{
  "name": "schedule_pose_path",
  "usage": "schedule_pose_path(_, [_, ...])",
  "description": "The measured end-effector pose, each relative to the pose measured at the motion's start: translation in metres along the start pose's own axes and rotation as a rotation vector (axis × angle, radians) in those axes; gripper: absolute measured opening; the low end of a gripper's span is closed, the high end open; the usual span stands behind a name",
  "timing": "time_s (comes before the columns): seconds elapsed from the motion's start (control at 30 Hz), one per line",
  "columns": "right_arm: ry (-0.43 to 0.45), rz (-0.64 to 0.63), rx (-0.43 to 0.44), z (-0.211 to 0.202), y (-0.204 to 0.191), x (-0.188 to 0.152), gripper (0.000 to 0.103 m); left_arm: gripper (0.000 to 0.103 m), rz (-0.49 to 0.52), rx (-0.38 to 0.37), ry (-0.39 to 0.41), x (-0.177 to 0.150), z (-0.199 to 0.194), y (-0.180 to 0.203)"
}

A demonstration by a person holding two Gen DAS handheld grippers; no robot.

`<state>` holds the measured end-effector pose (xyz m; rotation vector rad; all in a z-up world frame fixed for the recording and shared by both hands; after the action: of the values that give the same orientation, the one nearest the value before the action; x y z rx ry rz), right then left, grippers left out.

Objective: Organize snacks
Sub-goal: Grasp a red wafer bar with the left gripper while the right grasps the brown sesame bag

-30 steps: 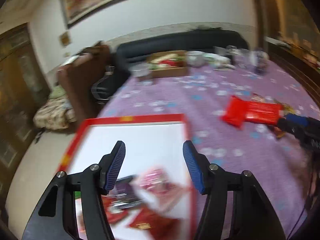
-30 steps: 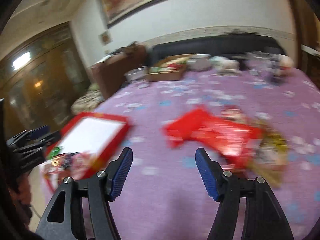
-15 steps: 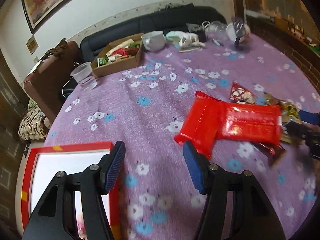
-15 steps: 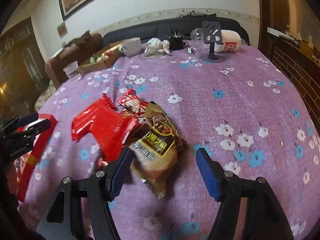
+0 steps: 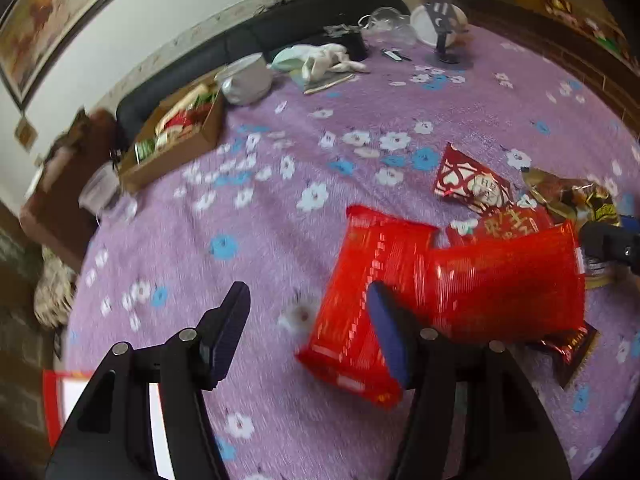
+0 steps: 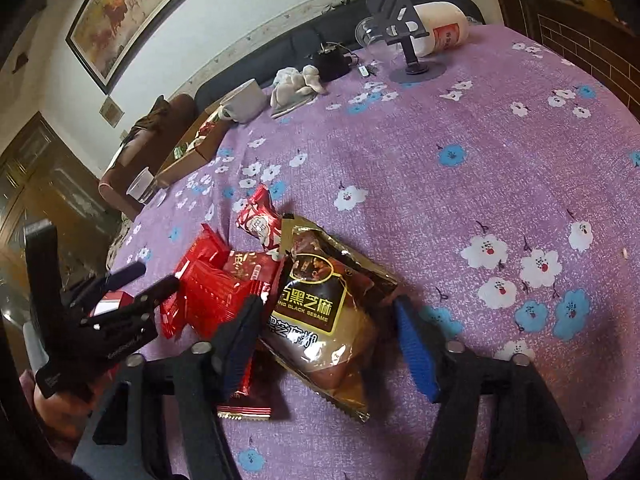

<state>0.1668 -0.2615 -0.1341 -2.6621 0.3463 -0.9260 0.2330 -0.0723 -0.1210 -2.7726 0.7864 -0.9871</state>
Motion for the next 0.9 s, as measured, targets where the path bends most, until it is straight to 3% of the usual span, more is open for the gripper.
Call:
schedule_pose_path(0.2, [0.011, -0.012, 0.004, 0.002, 0.0, 0.001, 0.053, 0.061, 0.058, -0.054, 0.049, 0.013, 0.005, 0.015])
schedule_pose_path(0.27, [0.013, -0.014, 0.008, 0.001, 0.0, 0.0, 0.053, 0.06, 0.024, -0.129, 0.036, 0.013, 0.005, 0.017])
schedule_pose_path(0.3, [0.013, -0.011, 0.01, 0.001, 0.0, 0.0, 0.053, 0.06, 0.003, -0.226, -0.016, 0.007, 0.009, 0.022])
schedule_pose_path(0.4, [0.021, -0.007, -0.002, -0.001, 0.003, 0.001, 0.052, 0.061, 0.003, -0.218, -0.012, -0.004, 0.007, 0.027])
schedule_pose_path(0.5, [0.022, -0.008, -0.002, -0.001, 0.004, 0.001, 0.052, 0.06, -0.1, -0.331, -0.036, -0.013, 0.005, 0.02])
schedule_pose_path(0.67, [0.03, -0.045, -0.025, 0.0, 0.0, 0.0, 0.052, 0.061, -0.103, -0.277, -0.044, -0.005, 0.013, 0.012])
schedule_pose_path(0.8, [0.038, -0.09, -0.058, 0.001, -0.006, -0.001, 0.052, 0.046, -0.117, -0.288, -0.027, -0.004, 0.014, 0.011])
schedule_pose_path(0.9, [0.041, -0.102, -0.063, 0.0, -0.007, -0.002, 0.049, 0.045, -0.092, -0.276, -0.014, -0.011, 0.008, 0.015])
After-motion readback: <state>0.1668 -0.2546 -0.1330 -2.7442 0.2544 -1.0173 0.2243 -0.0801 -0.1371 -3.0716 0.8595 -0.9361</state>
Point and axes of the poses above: each gripper's, at about its wrist camera, not at the fingertips, and z roughly the way its jaws point, y to its right, x to its top, the point moved 4 cm from there along z, roughly the way its jaws point, and after that the axes turned 6 degrees about -x, right-handed, at the moved point
